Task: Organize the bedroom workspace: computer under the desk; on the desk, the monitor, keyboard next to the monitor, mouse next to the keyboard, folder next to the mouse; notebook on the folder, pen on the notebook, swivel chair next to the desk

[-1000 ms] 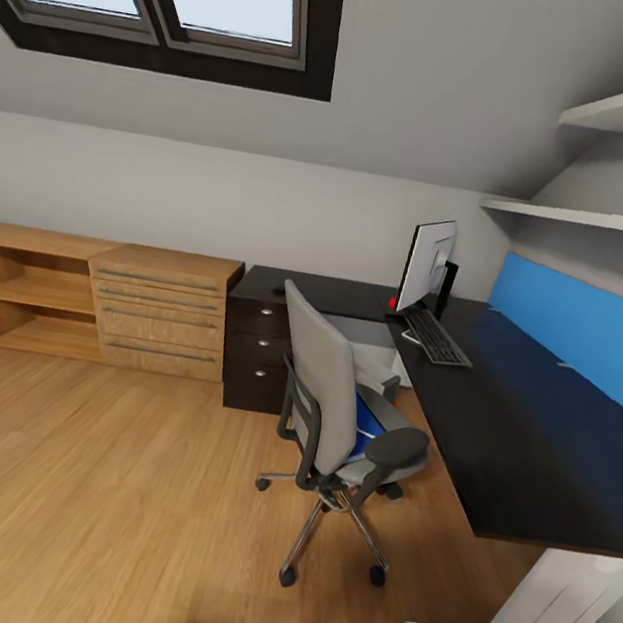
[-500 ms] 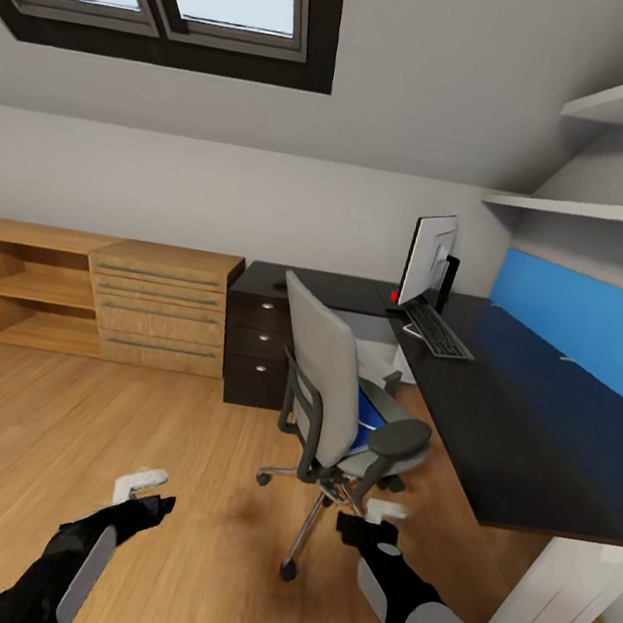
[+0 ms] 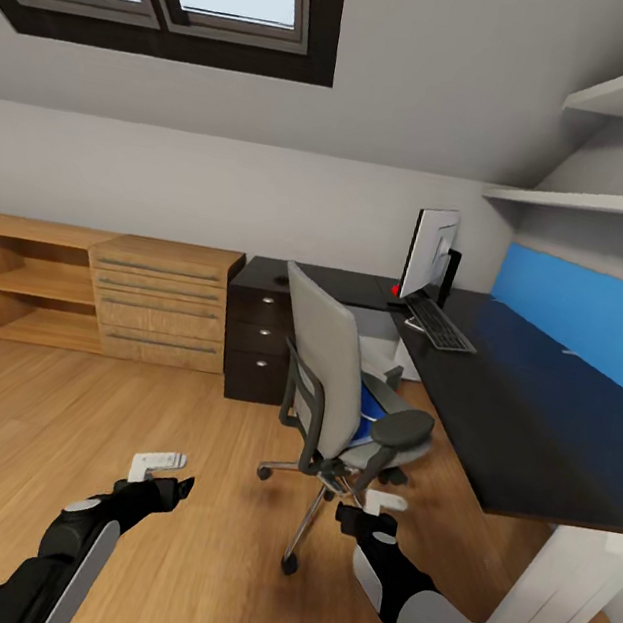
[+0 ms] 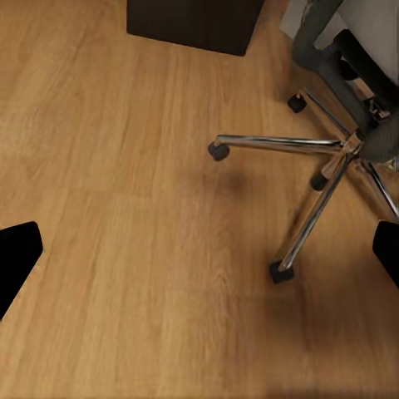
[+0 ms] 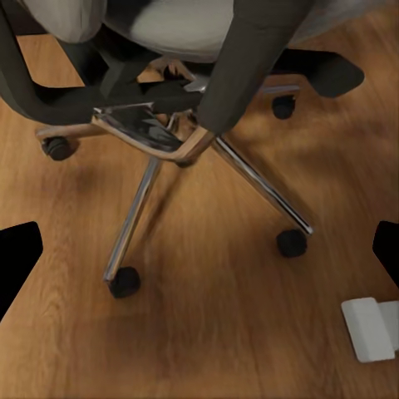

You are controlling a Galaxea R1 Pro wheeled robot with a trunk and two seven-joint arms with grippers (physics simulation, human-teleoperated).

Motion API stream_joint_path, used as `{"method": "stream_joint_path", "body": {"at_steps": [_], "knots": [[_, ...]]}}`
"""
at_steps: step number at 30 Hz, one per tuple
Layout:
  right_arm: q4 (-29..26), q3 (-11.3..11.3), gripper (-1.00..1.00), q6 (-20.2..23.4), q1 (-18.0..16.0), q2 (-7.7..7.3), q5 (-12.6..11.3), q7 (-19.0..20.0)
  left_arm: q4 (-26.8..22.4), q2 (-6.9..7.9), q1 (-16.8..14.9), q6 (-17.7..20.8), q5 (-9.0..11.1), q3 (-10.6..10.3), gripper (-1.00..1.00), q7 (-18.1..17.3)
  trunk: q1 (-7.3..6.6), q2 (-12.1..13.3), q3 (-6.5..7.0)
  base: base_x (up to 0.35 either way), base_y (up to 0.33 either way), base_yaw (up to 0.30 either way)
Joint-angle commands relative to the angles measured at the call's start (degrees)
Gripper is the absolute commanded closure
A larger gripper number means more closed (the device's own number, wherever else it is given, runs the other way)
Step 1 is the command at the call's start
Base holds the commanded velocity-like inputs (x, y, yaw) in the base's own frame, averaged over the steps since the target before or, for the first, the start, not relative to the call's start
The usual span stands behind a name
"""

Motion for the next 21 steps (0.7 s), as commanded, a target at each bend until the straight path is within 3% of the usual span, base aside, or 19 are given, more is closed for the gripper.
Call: {"method": "stream_joint_path", "body": {"at_steps": [1,6,12,13,21], "knots": [[0.0,0.5,-1.00,-0.3,0.0,-0.01,-0.6,-0.3,-2.3,0.01,1.3,0.3,0.6,0.3,-1.00,0.4,0.22,-0.4,-0.24,0.000,0.000,0.000],[0.0,0.5,-1.00,-0.5,0.0,-0.08,-0.6,-0.3,-7.7,0.03,5.0,0.4,0.6,0.8,-1.00,0.4,1.32,-2.4,-1.14,0.000,0.000,0.000],[0.1,0.5,-1.00,-1.3,0.0,-0.03,-0.6,-0.1,-8.5,0.02,5.6,0.5,0.6,0.9,-1.00,0.4,2.64,-4.9,-2.22,0.000,0.000,0.000],[0.1,0.6,-1.00,-4.3,0.1,0.02,-0.7,0.0,-8.5,0.01,5.7,0.5,0.6,0.9,-1.00,0.4,2.85,-5.3,-2.40,0.000,0.000,0.000],[0.2,0.6,-1.00,-5.9,0.2,-0.06,-0.5,0.3,-8.6,0.01,5.7,0.5,0.6,0.9,-1.00,0.4,4.61,-8.5,-3.83,0.000,0.000,0.000]]}}
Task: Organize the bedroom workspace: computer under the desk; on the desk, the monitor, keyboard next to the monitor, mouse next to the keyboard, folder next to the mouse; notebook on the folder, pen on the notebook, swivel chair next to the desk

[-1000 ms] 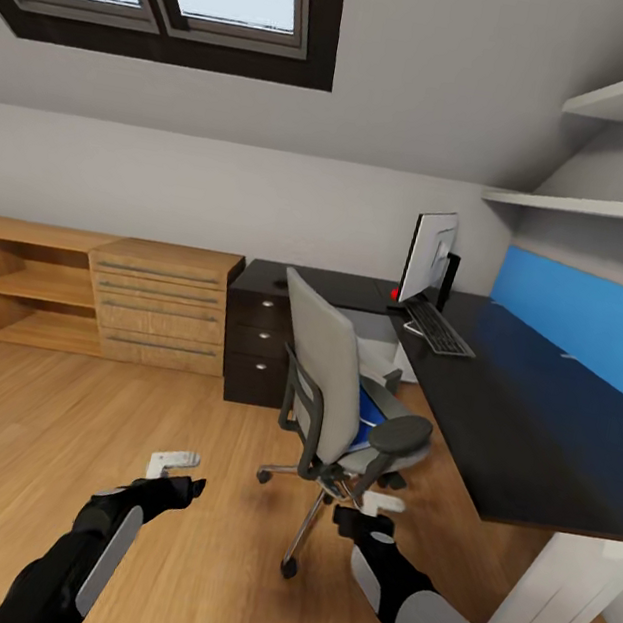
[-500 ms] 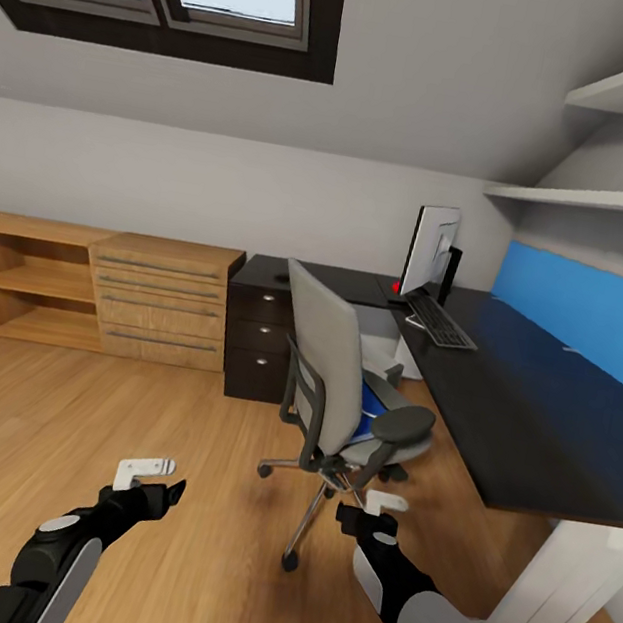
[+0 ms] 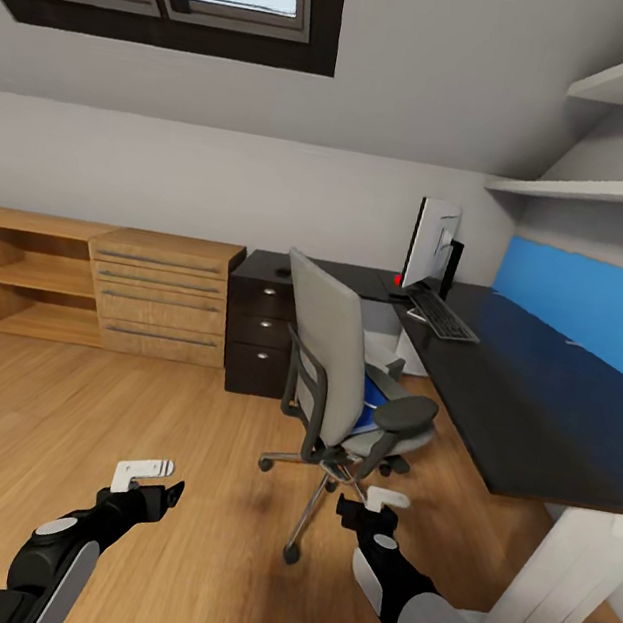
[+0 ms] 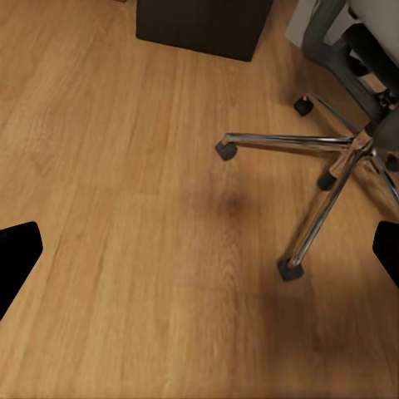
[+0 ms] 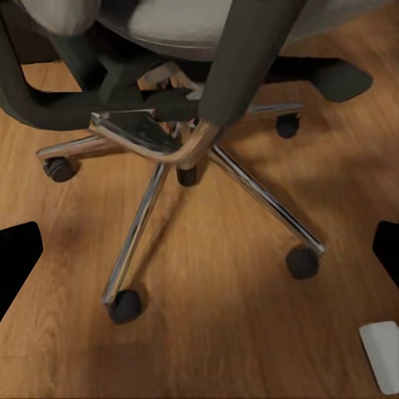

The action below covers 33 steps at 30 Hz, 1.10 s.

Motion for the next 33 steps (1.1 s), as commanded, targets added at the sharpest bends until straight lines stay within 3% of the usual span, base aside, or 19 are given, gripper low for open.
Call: {"method": "stream_joint_path", "body": {"at_steps": [1,6,11,14,20,33], "knots": [[0.1,0.5,-1.00,-0.3,0.0,0.00,-0.5,-0.2,-0.1,-0.03,0.0,0.3,0.6,0.0,-1.00,0.4,0.22,-0.4,-0.24,0.000,0.000,0.000],[0.2,0.7,-1.00,0.1,-0.2,-0.53,-0.1,-0.5,-0.1,-0.08,0.0,0.3,0.7,0.0,-1.00,0.4,1.31,-2.4,-1.14,0.000,0.000,0.000],[0.3,0.5,-1.00,5.5,-5.4,-4.62,-0.6,-1.8,-0.6,-0.04,0.0,0.3,0.7,0.0,-1.00,0.3,2.41,-4.5,-2.04,0.000,0.000,0.000],[0.1,0.6,-1.00,7.0,-7.1,-5.61,-0.6,-2.8,-2.8,0.00,1.1,0.3,0.8,0.0,-1.00,0.3,3.07,-5.7,-2.58,0.000,0.000,0.000],[0.4,0.6,-1.00,7.3,-7.7,-5.69,-0.9,-3.7,-4.2,-0.12,3.8,0.3,0.9,-0.1,-1.00,0.2,4.39,-8.1,-3.65,0.000,0.000,0.000],[0.7,0.5,-1.00,2.7,-7.5,-5.76,-1.0,-3.4,-4.1,-0.12,3.9,0.3,0.9,0.0,-1.00,0.2,7.24,-13.3,-5.99,0.000,0.000,0.000]]}}
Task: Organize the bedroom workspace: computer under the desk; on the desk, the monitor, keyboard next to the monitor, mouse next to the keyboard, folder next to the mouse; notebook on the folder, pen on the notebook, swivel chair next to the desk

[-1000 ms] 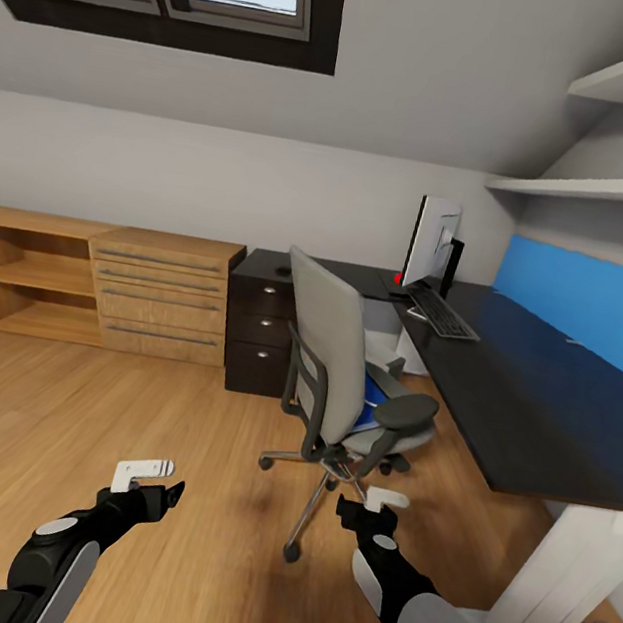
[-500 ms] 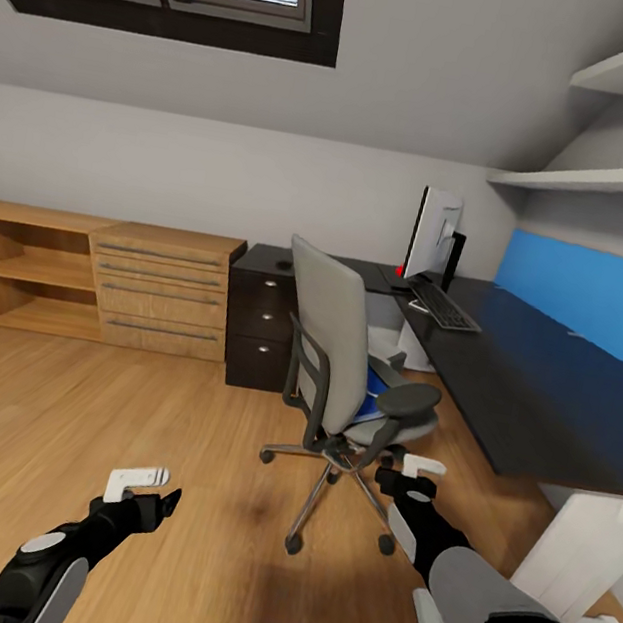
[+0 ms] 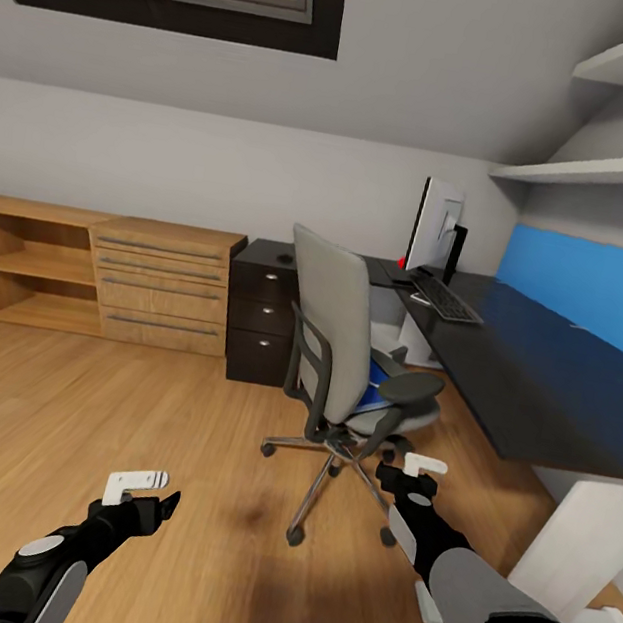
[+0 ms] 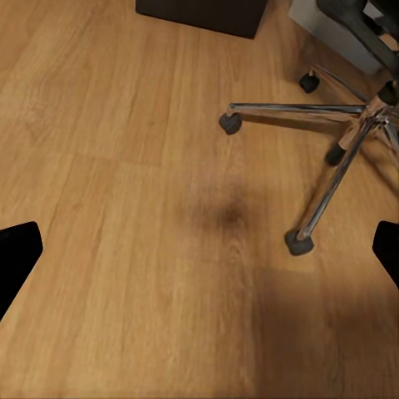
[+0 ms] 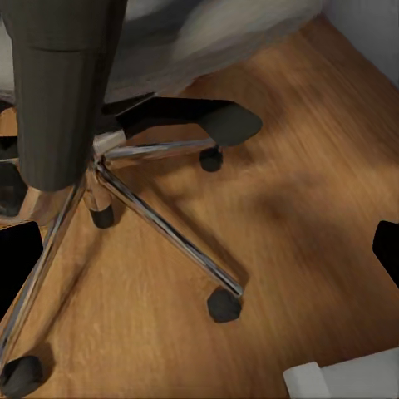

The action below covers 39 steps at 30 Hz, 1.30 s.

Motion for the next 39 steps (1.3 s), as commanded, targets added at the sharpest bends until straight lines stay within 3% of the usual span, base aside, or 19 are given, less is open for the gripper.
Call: {"method": "stream_joint_path", "body": {"at_steps": [1,10,17,26,35,39], "knots": [[0.1,0.5,-1.00,-0.3,0.0,-0.01,-0.6,-0.3,-0.1,-0.03,0.0,0.3,0.6,0.0,-1.00,0.4,0.21,-0.4,-0.24,0.000,0.000,0.000],[0.0,0.5,-1.00,-0.5,0.0,0.05,-0.6,-0.3,0.0,-0.03,0.0,0.3,0.6,0.0,-1.00,0.4,2.19,-4.1,-1.86,0.000,0.000,0.000],[0.0,0.5,-1.00,-2.4,0.0,0.08,-0.6,-0.4,3.0,0.12,0.0,0.0,0.4,-0.1,-1.00,0.3,2.19,-4.1,-1.86,0.000,0.000,0.000],[0.1,0.5,-1.00,-2.9,0.0,0.01,-0.5,-0.3,3.3,0.14,0.0,-0.1,0.3,-0.1,-1.00,0.4,2.19,-4.1,-1.86,0.089,-0.020,0.000],[0.1,0.4,-1.00,-5.5,0.0,-0.70,-0.4,-0.6,3.3,0.22,0.0,0.0,0.3,0.1,-1.00,0.4,2.19,-4.1,-1.86,0.115,-0.046,0.000],[0.1,0.4,-1.00,-6.8,0.0,-1.54,-0.5,-0.8,3.2,0.24,0.0,0.0,0.3,1.1,-1.00,0.4,2.19,-4.1,-1.86,0.012,-0.005,0.000]]}}
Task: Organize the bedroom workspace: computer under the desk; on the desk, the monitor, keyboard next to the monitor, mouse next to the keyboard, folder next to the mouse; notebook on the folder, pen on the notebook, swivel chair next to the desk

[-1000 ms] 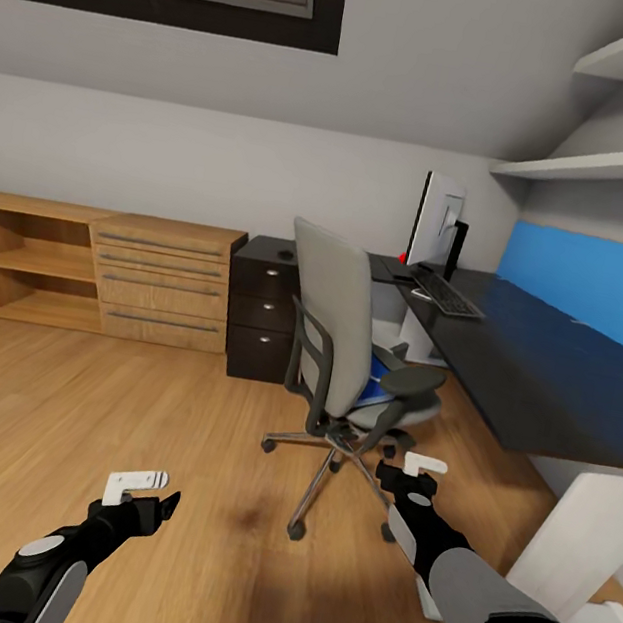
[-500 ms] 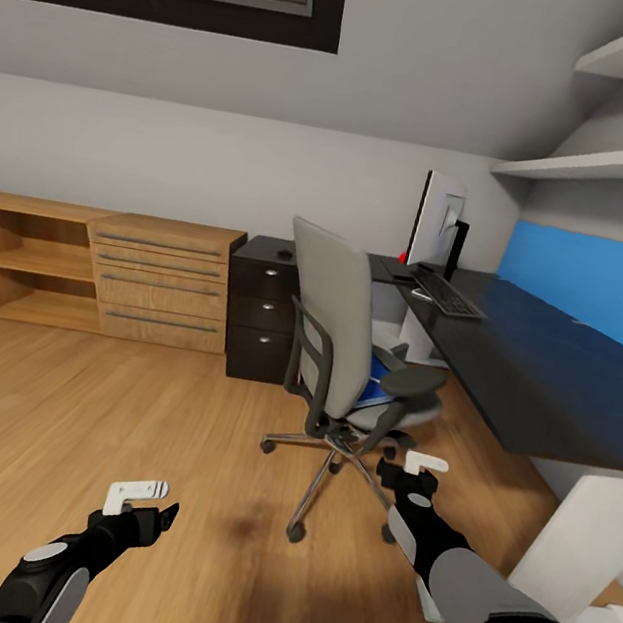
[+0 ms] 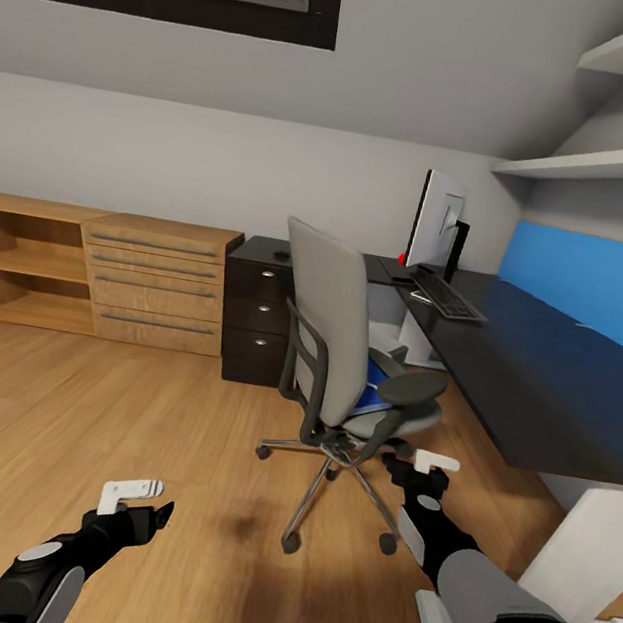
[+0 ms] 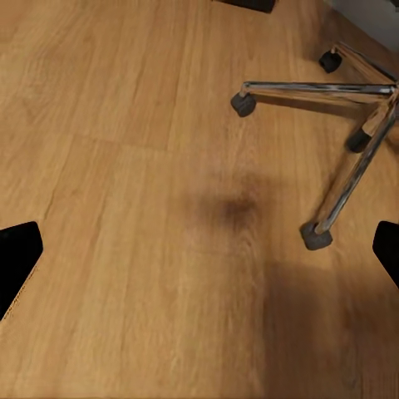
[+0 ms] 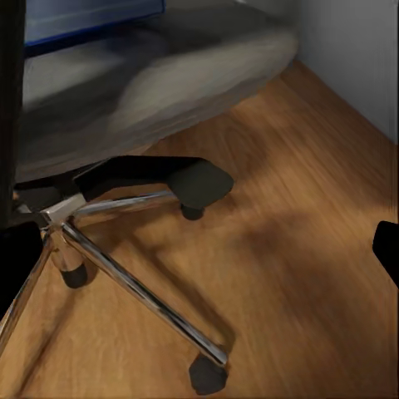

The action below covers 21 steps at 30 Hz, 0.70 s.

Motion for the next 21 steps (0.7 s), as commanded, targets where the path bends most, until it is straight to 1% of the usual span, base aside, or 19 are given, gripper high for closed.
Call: {"method": "stream_joint_path", "body": {"at_steps": [1,3,5,6,9,12,16,18,21], "knots": [[0.0,0.5,-1.00,-0.3,0.0,-0.24,-0.7,-0.2,-0.1,-0.04,0.0,0.3,0.6,0.4,-1.00,0.4,-0.01,0.0,-0.06,0.006,-0.002,0.000],[0.0,0.5,-1.00,-0.5,0.0,-0.68,-1.4,-0.2,-0.1,-0.04,0.0,0.3,0.7,1.3,-1.00,0.3,-0.01,0.0,-0.06,0.004,-0.002,0.000],[0.0,0.5,-1.00,-0.6,0.0,-0.88,-2.1,-0.2,-0.1,-0.04,0.0,0.3,0.7,1.7,-1.00,0.3,-0.01,0.0,-0.06,0.005,-0.001,0.000],[0.0,0.5,-1.00,-0.6,0.0,-1.01,-2.9,-0.2,-0.1,-0.04,0.0,0.4,0.7,2.0,-1.00,0.3,-0.01,0.0,-0.06,0.045,0.000,0.000],[0.0,0.5,-1.00,-0.7,0.0,-1.17,-4.4,-0.1,-0.2,-0.04,0.0,0.4,0.7,2.4,-1.00,0.3,-0.01,0.0,-0.06,0.156,-0.007,0.000],[0.0,0.5,-1.00,-0.9,0.0,-1.25,-4.8,-0.1,-0.2,-0.04,0.0,0.5,0.7,2.8,-1.00,0.4,-0.01,0.0,-0.06,0.126,-0.012,0.000],[0.0,0.6,-1.00,-1.0,0.0,-1.27,-4.9,-0.2,-0.2,-0.04,0.0,0.6,0.7,2.8,-1.00,0.4,-0.01,0.0,-0.06,0.049,-0.002,0.000],[0.0,0.6,-1.00,-1.0,0.0,-1.25,-4.9,-0.1,-0.2,-0.04,0.0,0.6,0.7,2.8,-1.00,0.4,-0.01,0.0,-0.06,0.161,0.000,0.000],[0.0,0.6,-1.00,-2.5,0.0,-1.12,-4.9,-0.1,-0.1,-0.04,0.0,0.6,0.6,2.8,-1.00,0.4,-0.01,0.0,-0.06,0.087,0.000,0.000]]}}
